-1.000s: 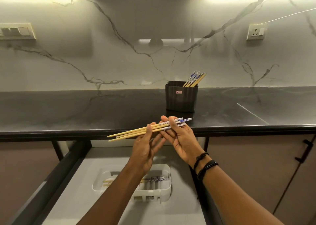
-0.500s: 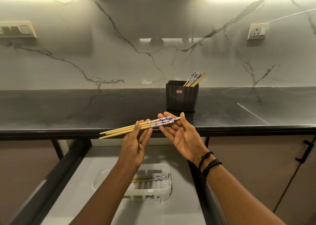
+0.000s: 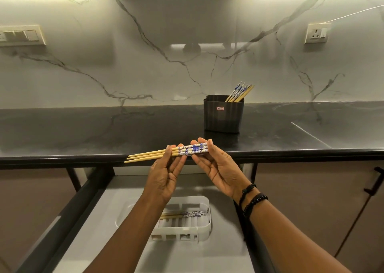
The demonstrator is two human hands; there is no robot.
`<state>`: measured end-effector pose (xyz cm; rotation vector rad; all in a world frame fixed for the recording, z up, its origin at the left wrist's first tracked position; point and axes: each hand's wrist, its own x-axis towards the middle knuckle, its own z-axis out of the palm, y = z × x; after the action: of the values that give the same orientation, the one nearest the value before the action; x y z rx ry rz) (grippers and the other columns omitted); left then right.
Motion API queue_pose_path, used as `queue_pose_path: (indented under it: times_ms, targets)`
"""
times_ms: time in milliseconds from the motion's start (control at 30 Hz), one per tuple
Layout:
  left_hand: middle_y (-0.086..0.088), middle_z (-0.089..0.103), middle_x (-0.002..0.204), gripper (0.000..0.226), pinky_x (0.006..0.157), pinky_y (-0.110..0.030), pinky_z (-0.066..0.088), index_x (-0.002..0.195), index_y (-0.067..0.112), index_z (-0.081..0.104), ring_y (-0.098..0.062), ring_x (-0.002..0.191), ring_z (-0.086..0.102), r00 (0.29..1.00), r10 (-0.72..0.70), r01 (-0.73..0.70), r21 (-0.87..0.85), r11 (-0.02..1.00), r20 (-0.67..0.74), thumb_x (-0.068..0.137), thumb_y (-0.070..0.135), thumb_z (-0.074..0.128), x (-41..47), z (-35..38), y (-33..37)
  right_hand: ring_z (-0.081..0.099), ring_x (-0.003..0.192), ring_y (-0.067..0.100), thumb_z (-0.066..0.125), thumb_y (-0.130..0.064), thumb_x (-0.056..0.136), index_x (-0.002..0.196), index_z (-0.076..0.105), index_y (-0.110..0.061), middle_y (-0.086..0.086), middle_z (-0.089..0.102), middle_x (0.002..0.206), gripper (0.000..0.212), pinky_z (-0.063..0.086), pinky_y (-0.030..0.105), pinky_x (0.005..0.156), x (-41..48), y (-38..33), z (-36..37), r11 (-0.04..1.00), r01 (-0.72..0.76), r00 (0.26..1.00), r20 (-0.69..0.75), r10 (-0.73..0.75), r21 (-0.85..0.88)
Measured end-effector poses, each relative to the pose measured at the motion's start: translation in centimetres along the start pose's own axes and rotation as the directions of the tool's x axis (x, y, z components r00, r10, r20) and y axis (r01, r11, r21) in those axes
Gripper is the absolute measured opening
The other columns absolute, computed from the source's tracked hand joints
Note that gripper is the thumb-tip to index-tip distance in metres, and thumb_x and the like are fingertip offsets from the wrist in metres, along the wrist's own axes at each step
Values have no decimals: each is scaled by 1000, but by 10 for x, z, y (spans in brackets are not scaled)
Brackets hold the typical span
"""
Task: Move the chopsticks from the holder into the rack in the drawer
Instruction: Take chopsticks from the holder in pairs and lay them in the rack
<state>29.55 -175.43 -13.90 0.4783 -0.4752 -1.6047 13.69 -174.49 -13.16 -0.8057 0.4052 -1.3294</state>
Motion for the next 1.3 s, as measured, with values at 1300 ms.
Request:
queue_pose_path:
  times_ms: [1300]
  targets:
    - [-20, 68, 116, 27, 69, -39, 60, 120, 6, 56, -31, 100, 70, 997, 76, -76, 86, 993, 8, 96, 17, 53, 15, -36, 46, 73, 94, 26, 71, -11, 74, 100, 74, -5, 21, 72, 106, 27, 61, 27, 77, -1, -17, -29, 932, -34, 992, -128, -14, -362]
